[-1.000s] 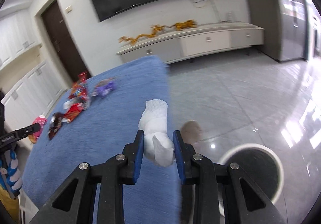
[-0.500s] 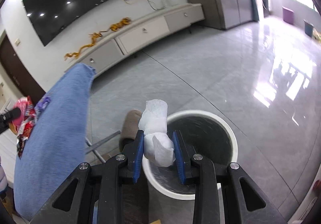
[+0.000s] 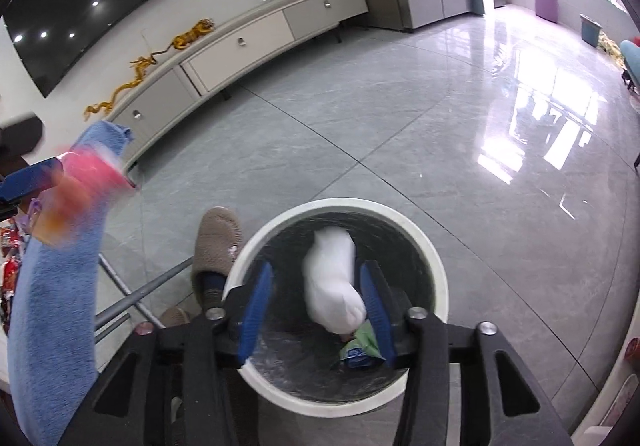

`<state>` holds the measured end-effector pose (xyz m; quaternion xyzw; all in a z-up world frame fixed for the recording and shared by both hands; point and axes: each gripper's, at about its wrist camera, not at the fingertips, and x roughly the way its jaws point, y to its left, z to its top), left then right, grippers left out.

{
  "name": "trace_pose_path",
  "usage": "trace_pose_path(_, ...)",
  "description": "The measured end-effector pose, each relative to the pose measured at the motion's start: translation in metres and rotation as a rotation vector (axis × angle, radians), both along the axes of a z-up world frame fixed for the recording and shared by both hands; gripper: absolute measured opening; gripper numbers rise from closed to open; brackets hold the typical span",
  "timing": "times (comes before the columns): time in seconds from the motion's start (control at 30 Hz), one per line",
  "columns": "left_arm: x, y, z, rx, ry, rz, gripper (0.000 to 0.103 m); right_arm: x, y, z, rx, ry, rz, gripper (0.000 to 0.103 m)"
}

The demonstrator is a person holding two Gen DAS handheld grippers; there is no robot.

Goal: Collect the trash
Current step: 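Carry both items over the white bin and open both tools to drop them, then grasp the brown chip bag with the left tool while the right grasps a red-white bag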

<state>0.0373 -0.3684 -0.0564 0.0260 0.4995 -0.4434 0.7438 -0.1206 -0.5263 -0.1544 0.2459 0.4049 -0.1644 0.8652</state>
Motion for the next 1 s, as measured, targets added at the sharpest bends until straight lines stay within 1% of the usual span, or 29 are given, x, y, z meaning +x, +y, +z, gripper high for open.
trace_pose_path(0.1, -0.002, 0.0, 0.001, 0.005, -0.011, -0.013, 0.063, -0.002, -0.002, -0.001, 0.001, 0.008, -0.009, 0.047)
trace_pose_path(0.17, -0.004, 0.008, 0.003, 0.012, -0.03, -0.004, 0.063, -0.002, -0.003, 0.001, 0.002, 0.007, -0.007, 0.047)
trace_pose_path(0.27, -0.004, 0.028, 0.008, 0.022, -0.052, 0.028, 0.063, -0.003, 0.002, 0.009, -0.001, -0.004, -0.001, 0.047)
trace_pose_path(0.37, -0.005, 0.052, 0.013, 0.022, -0.091, 0.08, 0.063, -0.002, 0.009, 0.019, -0.016, -0.021, 0.02, 0.047)
trace_pose_path(0.47, -0.004, 0.075, 0.014, 0.021, -0.103, 0.124, 0.063, 0.001, 0.021, 0.03, -0.034, -0.03, 0.046, 0.047)
trace_pose_path(0.67, -0.007, 0.129, 0.021, 0.034, -0.139, 0.187, 0.063, 0.011, 0.051, 0.054, -0.06, -0.057, 0.102, 0.047)
trace_pose_path(0.8, -0.01, 0.174, 0.026, 0.033, -0.172, 0.227, 0.063, 0.018, 0.075, 0.072, -0.084, -0.079, 0.146, 0.047)
trace_pose_path(0.93, -0.013, 0.223, 0.028, 0.03, -0.196, 0.302, 0.063, 0.025, 0.099, 0.091, -0.11, -0.111, 0.198, 0.047)
trace_pose_path(1.0, -0.013, 0.25, 0.028, 0.03, -0.202, 0.346, 0.066, 0.029, 0.111, 0.098, -0.12, -0.121, 0.223, 0.047)
